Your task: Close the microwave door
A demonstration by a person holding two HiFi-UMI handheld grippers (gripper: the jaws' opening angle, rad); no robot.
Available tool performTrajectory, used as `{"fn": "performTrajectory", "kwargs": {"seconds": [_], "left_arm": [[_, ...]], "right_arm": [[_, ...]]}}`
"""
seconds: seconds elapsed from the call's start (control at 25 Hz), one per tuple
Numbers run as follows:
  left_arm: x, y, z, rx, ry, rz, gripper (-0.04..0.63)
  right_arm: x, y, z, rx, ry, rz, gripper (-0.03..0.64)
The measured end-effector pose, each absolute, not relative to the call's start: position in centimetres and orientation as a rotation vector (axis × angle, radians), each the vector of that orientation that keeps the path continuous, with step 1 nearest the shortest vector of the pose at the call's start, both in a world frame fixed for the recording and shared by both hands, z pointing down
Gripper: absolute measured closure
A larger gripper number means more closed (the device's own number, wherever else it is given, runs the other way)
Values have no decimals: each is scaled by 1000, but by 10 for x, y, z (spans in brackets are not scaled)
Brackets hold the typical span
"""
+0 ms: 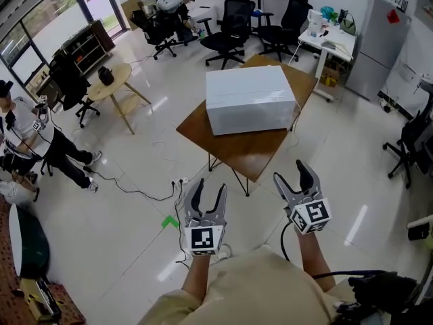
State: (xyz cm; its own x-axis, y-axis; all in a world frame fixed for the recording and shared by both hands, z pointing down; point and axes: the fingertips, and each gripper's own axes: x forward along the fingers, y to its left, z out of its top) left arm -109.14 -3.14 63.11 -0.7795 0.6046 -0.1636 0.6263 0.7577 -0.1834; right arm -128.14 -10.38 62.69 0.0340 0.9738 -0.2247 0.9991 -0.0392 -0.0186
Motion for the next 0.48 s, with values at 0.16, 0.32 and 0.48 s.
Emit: {"fn": "performTrajectory", "kwargs": {"seconds": [0.16,0.32,0.48], "left_arm": [[-1070,-11,628,1012,2864,-318,354],[-1068,-8,619,969,2817,-359,354],[-1067,-8,612,949,2838,-332,354]], "right_arm": [[-1237,-78,614,2176,2008,-246,295],[-1210,-71,611,2218,1973,-222,295],[-1207,-66,600,2232,1975,-291,295]]}}
